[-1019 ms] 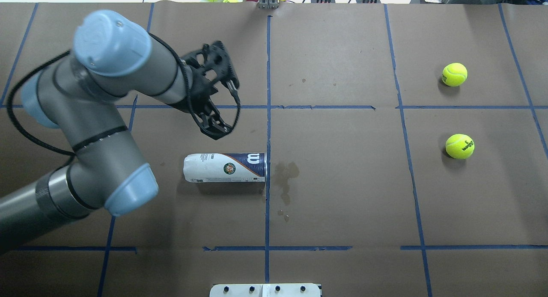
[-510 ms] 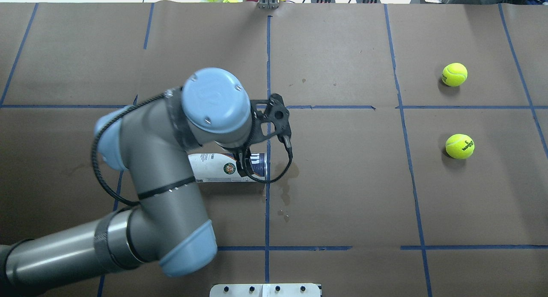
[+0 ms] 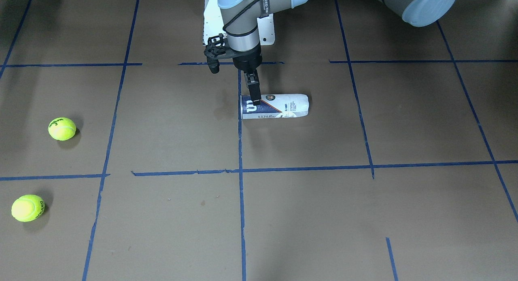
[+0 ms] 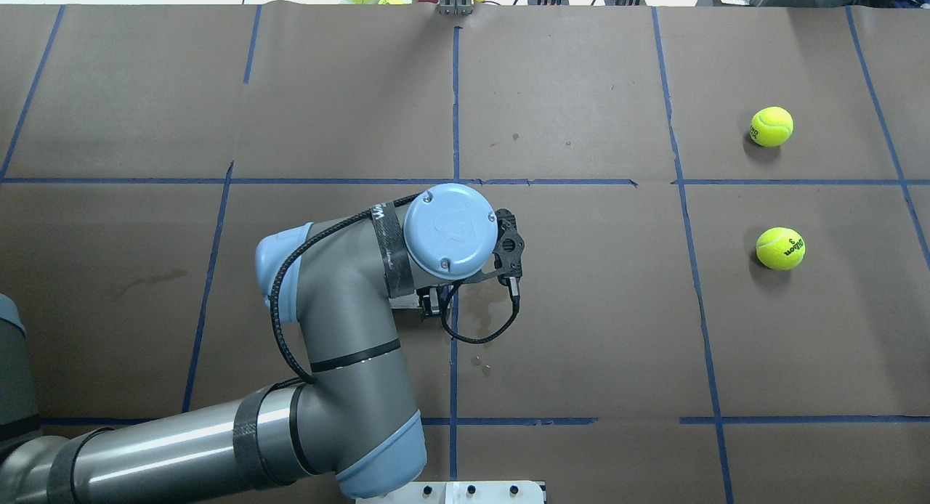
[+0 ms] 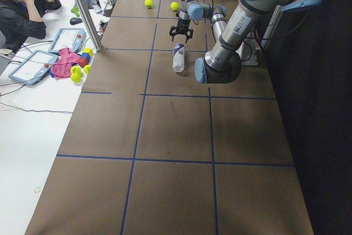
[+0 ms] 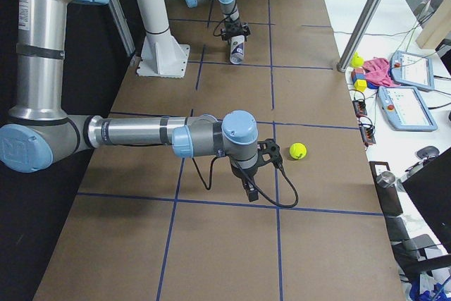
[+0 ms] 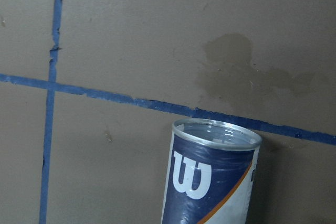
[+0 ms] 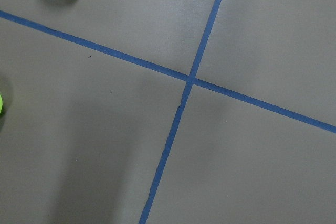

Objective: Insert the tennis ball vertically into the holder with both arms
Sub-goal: 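Grasp the can rim with the left gripper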

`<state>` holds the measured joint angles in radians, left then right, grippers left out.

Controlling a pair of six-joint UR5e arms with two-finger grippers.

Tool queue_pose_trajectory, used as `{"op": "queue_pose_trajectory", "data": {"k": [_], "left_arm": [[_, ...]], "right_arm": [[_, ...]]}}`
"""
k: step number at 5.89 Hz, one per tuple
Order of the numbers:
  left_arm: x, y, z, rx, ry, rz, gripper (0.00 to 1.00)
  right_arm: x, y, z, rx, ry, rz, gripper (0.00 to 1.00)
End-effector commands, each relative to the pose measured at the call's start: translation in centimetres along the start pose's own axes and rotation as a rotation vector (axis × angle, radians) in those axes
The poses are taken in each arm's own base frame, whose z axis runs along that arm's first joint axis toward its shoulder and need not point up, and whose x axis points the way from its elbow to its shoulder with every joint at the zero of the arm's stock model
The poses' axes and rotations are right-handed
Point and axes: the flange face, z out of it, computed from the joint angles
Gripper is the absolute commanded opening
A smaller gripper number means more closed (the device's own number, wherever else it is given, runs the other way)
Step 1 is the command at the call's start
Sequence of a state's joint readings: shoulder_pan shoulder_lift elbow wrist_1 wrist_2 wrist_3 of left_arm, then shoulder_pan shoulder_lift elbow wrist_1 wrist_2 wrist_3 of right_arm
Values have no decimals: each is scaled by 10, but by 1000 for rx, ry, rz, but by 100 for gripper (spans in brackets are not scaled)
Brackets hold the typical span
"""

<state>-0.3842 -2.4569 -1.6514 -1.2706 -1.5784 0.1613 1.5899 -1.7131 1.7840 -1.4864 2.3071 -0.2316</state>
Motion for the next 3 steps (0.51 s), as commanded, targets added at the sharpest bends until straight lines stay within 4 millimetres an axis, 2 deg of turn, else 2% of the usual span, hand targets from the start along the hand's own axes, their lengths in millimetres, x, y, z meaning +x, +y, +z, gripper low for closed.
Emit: {"op": "queue_pose_trajectory", "data": {"k": [1,3], "left_arm": [[4,-15,15,-28,-17,12,100],[11,-17,27,-48,-7,19,100]], "right_arm": [[0,0,0,-1,0,0,100],[0,1,1,-3,-1,2,100]]}}
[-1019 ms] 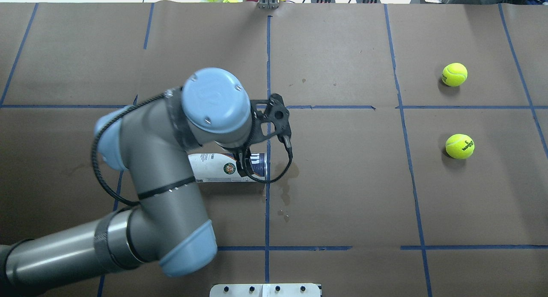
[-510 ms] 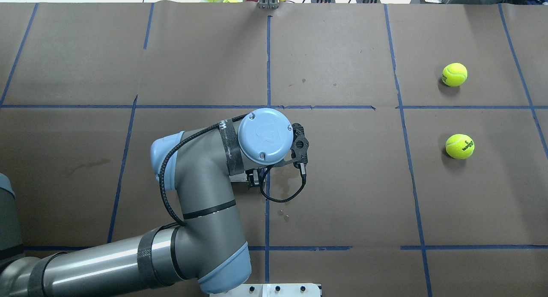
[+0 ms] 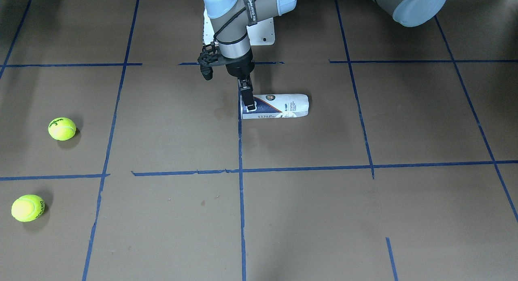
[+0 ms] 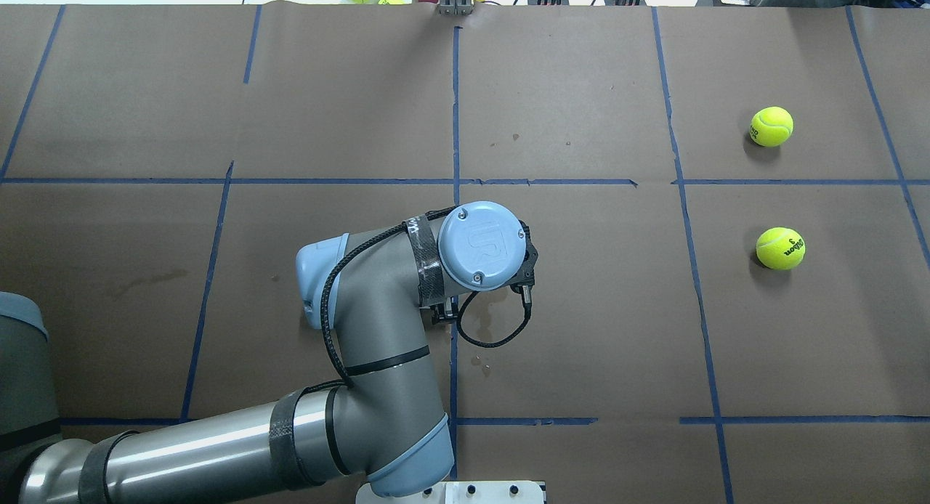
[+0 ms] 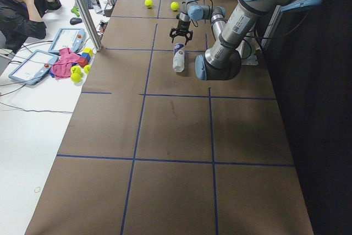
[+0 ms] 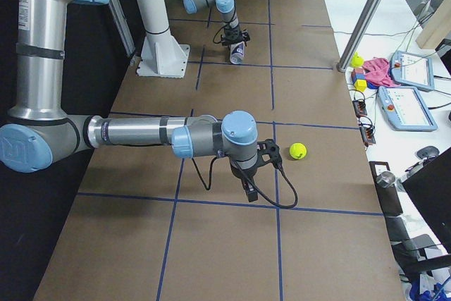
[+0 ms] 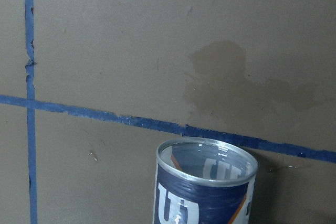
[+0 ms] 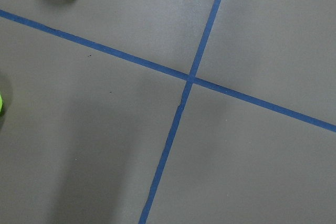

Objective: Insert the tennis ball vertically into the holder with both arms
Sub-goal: 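Grasp the can rim with the left gripper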

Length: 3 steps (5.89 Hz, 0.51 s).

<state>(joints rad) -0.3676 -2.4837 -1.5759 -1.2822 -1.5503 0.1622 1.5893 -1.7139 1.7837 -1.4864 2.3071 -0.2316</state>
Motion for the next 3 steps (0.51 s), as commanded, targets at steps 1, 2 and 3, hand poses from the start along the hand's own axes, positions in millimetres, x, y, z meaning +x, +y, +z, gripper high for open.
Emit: {"op": "queue_pose_trajectory", "data": {"k": [1,2,3], "left_arm": [[12,-4,13,-15,10,11,100],[12,-6,26,-11,10,11,100],[12,-10,40,1,8,10,100]], "right_arm": [[1,1,1,-3,-1,2,100],[1,1,1,-3,1,2,100],[2,1,2,-4,1,3,100]]}}
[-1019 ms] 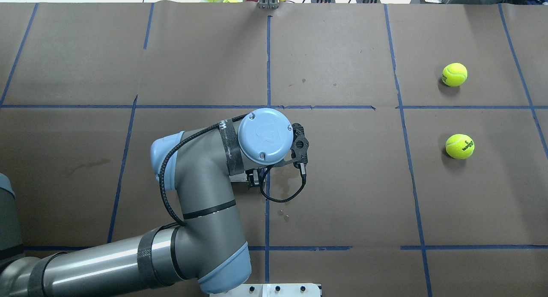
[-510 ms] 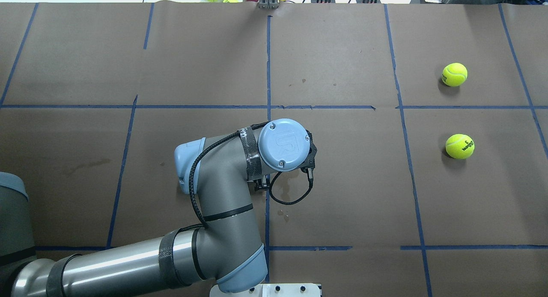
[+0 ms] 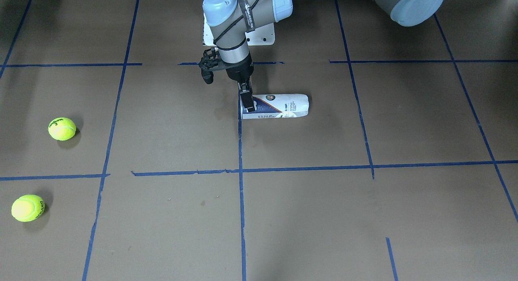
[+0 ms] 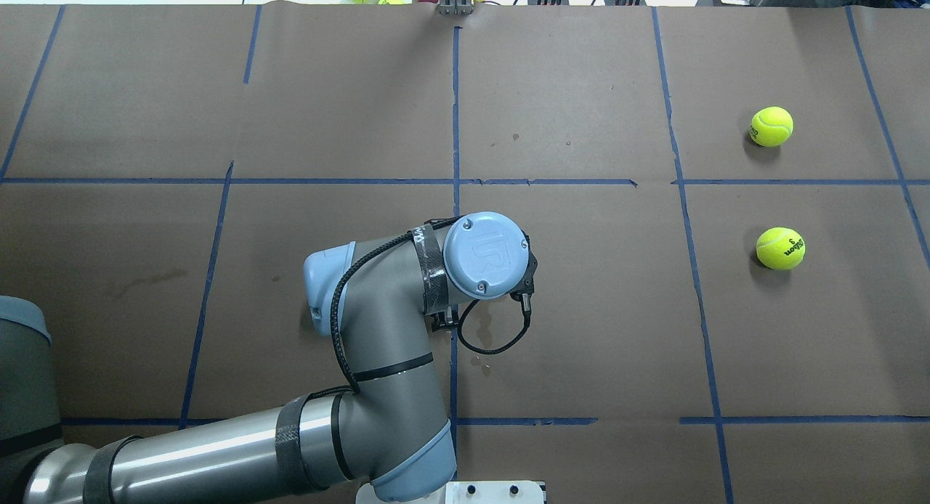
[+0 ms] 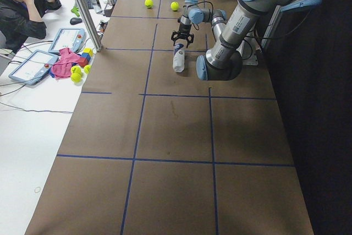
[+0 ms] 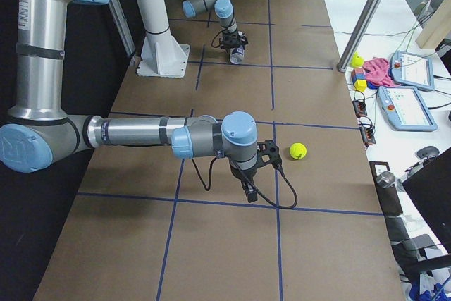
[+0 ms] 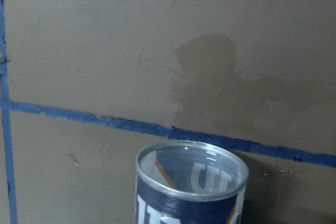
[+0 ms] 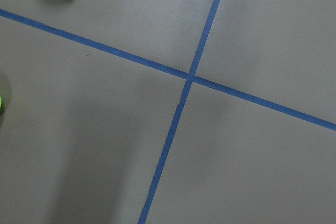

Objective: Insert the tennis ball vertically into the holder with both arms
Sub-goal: 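Grasp the can rim with the left gripper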

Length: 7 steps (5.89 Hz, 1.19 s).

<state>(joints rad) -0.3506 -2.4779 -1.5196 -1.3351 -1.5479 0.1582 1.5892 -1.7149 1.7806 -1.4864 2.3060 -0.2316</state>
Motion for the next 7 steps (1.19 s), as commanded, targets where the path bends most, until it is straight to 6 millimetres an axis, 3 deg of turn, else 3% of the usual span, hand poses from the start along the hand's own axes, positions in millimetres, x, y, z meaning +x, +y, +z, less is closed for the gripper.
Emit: {"op": "queue_pose_trajectory", "data": {"k": [1,4,7], "left_arm": [[1,-3,16,7,-1,0,100],[1,-2,34,4,0,3,98],[1,-3,36,7,-1,3,97]], "right_arm": [[0,0,0,-1,0,1,100],[0,0,0,0,-1,0,100],[0,0,0,1,-1,0,100]]}}
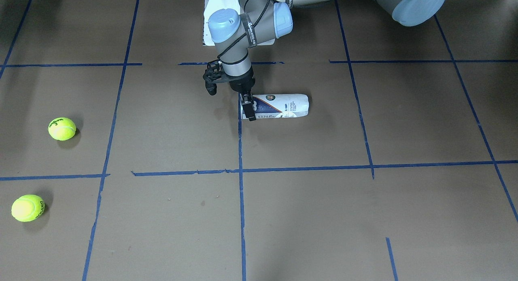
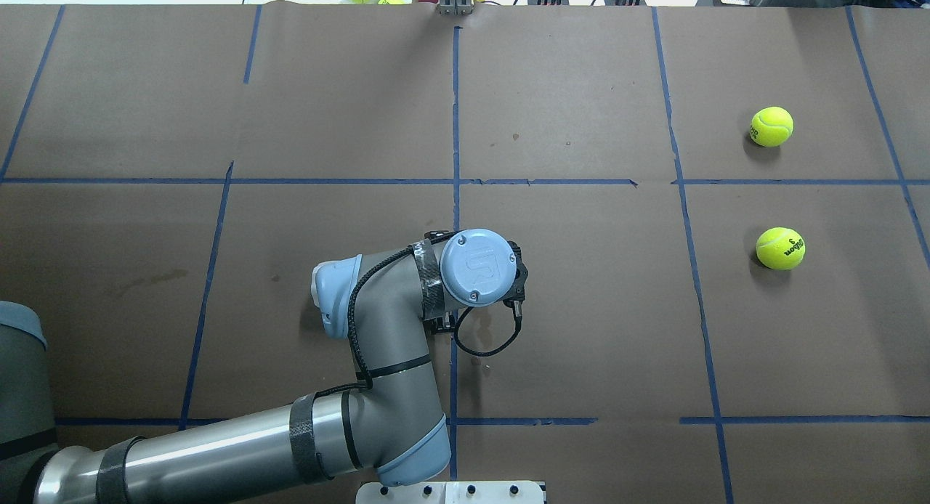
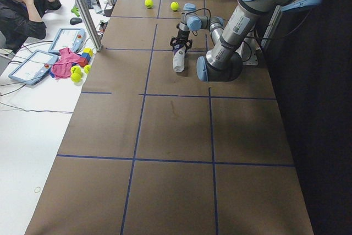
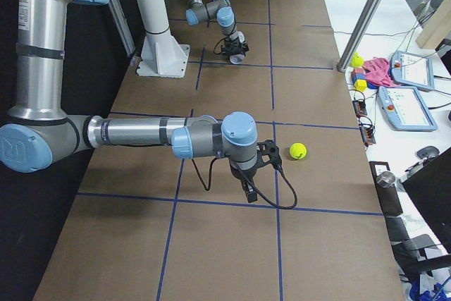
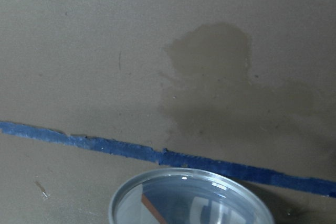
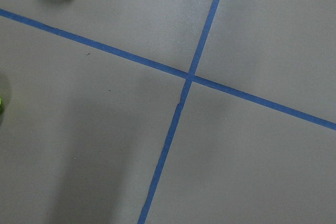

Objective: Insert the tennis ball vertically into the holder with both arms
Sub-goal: 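Grasp the can rim with the left gripper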

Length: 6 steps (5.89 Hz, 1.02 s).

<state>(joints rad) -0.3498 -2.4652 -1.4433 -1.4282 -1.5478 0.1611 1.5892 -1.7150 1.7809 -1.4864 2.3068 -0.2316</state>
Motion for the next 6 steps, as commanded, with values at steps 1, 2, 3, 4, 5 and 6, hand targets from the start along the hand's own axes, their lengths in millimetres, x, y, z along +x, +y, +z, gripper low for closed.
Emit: {"op": "queue_pose_trajectory", "data": {"k": [1,2,3,4,5,6], "left_arm": [[0,2,4,4,-1,1,95],[0,1,4,9,-3,1,86],[-3,1,3,14,-38,4,82],[-4,-2,-2,33,-41,3,80],[-8,-6,-14,87,-53,-6,80],[-19,-9,-42,183,-77,-20,80]], "right_arm": [[1,0,1,-1,1,1,100],[1,0,1,-1,1,1,100],[0,-1,0,0,1,0,100],[0,-1,0,0,1,0,100],[0,-1,0,0,1,0,100],[0,-1,0,0,1,0,100]]}}
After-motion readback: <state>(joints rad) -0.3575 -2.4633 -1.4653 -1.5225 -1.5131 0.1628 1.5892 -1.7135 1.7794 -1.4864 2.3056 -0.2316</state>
